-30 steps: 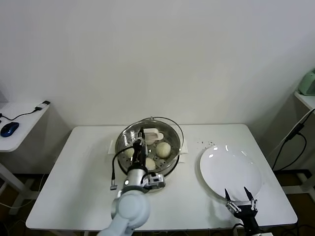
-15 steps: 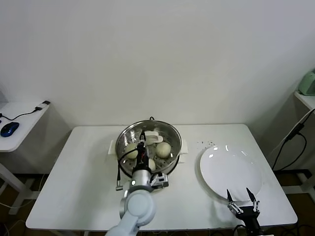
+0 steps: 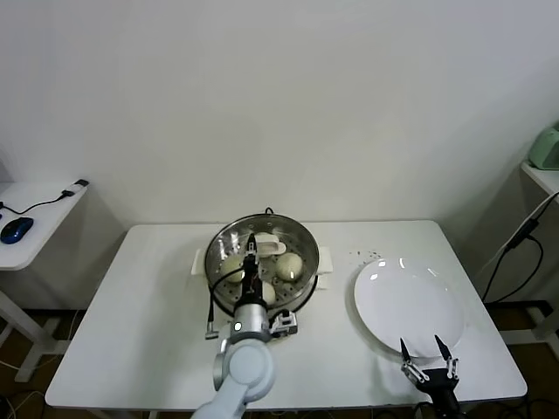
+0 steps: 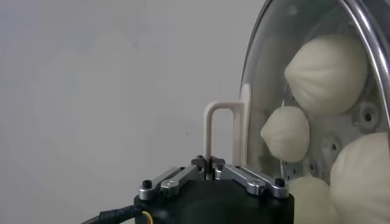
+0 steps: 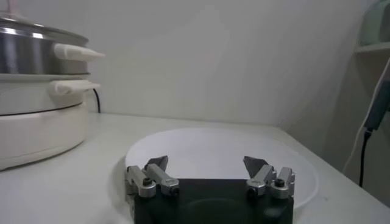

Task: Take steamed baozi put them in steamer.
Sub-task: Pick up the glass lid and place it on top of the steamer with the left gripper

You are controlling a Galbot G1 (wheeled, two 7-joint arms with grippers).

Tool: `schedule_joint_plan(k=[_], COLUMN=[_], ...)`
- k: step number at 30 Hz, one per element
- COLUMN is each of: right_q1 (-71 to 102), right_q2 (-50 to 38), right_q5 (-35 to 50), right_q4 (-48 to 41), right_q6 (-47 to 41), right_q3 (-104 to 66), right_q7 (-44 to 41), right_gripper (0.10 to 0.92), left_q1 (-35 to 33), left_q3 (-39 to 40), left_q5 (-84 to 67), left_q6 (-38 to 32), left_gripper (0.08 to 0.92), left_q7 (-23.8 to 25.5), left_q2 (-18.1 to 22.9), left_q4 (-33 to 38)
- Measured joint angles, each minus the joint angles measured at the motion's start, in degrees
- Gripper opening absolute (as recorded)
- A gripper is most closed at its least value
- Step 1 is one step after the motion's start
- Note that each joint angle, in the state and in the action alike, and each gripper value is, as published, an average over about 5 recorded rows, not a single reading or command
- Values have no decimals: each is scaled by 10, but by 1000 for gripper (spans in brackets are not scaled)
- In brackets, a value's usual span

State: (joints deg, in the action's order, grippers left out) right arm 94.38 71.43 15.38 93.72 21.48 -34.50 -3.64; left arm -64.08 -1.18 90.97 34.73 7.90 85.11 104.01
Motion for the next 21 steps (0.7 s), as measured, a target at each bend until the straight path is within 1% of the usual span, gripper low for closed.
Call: schedule_joint_plan(k=[3, 6, 13, 21], right_q1=[0, -1, -1, -2], right_q2=[0, 0, -2, 2], right_q5=[-2, -2, -2, -2], right_q4=[0, 0, 1, 3], right_q6=[2, 2, 0, -11], right_q3=[1, 2, 0, 1], right_q7=[-1, -2, -6, -12], right_gripper=[823, 823, 823, 823], left_q1=[1, 2, -4, -26], left_q3=[0, 3, 13, 18], left_q5=[3, 3, -9, -44], left_q6=[0, 0, 1, -6], left_gripper=[138, 179, 376, 610], left_q7=[0, 3, 18, 26], left_q2=[0, -1, -13, -39], left_q4=[-2, 0, 20, 79])
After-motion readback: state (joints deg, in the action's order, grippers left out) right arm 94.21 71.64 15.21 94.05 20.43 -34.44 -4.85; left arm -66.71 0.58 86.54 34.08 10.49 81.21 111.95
